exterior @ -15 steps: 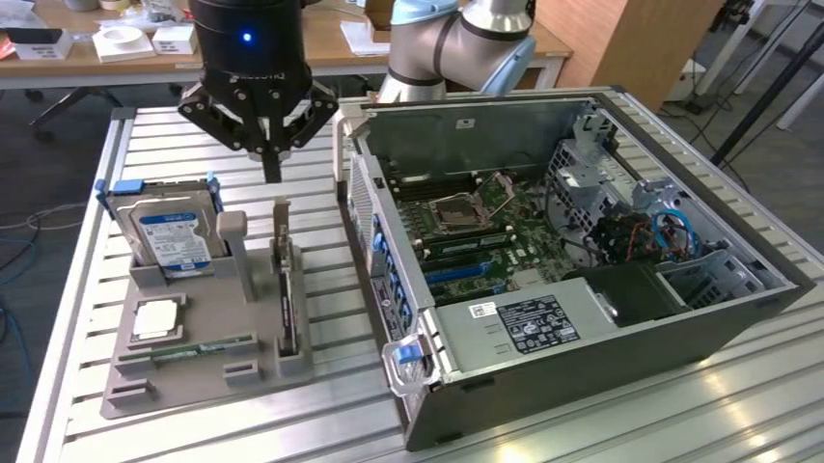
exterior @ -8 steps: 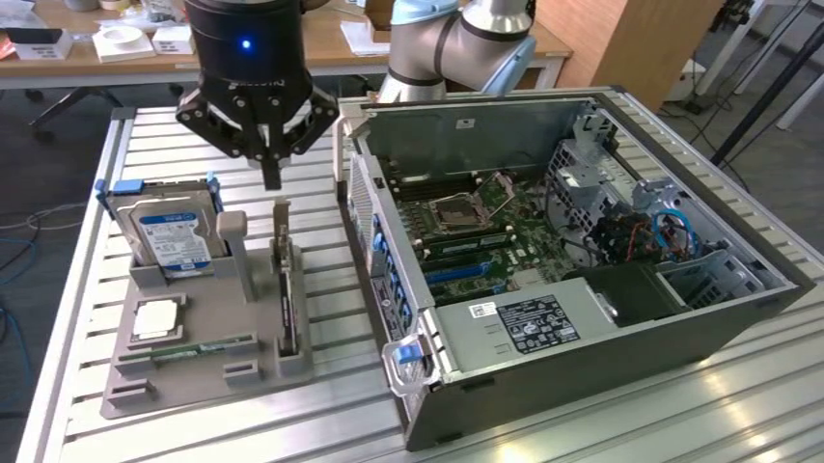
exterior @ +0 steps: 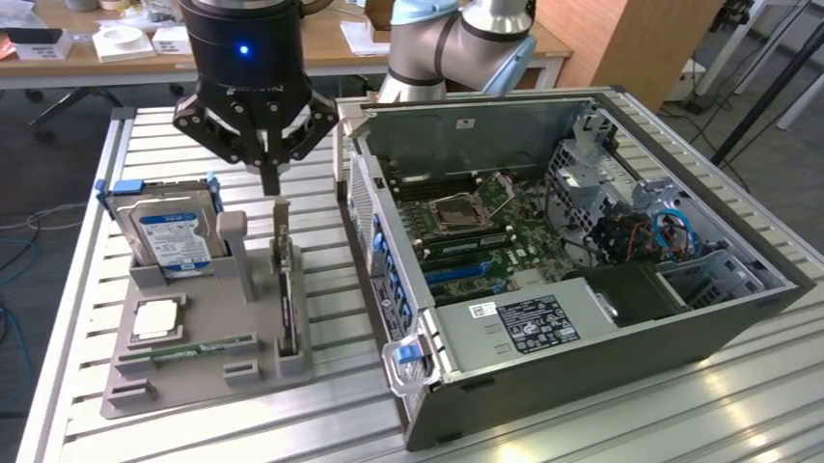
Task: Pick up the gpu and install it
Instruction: 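Reach for the gpu, then pick up the gpu and move the gpu toward the slot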
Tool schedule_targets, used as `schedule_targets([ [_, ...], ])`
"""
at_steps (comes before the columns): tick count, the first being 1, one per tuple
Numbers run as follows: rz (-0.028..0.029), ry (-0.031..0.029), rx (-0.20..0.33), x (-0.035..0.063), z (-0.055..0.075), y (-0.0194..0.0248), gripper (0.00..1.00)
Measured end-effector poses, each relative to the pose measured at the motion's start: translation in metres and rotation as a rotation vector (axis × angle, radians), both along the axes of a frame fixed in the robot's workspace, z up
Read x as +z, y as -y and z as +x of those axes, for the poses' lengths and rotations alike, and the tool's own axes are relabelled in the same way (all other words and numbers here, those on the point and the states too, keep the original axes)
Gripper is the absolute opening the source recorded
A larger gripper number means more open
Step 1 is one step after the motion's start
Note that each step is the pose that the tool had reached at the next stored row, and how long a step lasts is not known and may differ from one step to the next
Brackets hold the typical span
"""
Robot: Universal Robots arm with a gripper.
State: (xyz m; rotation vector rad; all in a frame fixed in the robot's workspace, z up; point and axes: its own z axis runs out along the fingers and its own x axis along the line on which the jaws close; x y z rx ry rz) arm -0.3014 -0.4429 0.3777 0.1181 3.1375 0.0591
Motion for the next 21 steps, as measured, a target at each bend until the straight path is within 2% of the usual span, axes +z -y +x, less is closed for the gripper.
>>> schedule_targets([
  [3,0.0,0.0,0.0,-0.0002,-0.0006,0.0013,0.1],
  [18,0.0,0.0,0.0,-0.0002,-0.0006,0.0014,0.11],
  [19,0.0,0.0,0.0,-0.0002,-0.0006,0.0014,0.16],
  [20,0.0,0.0,0.0,-0.0002,-0.0006,0.0014,0.16],
  [21,0.0,0.0,0.0,-0.0002,-0.0006,0.0014,0.23],
])
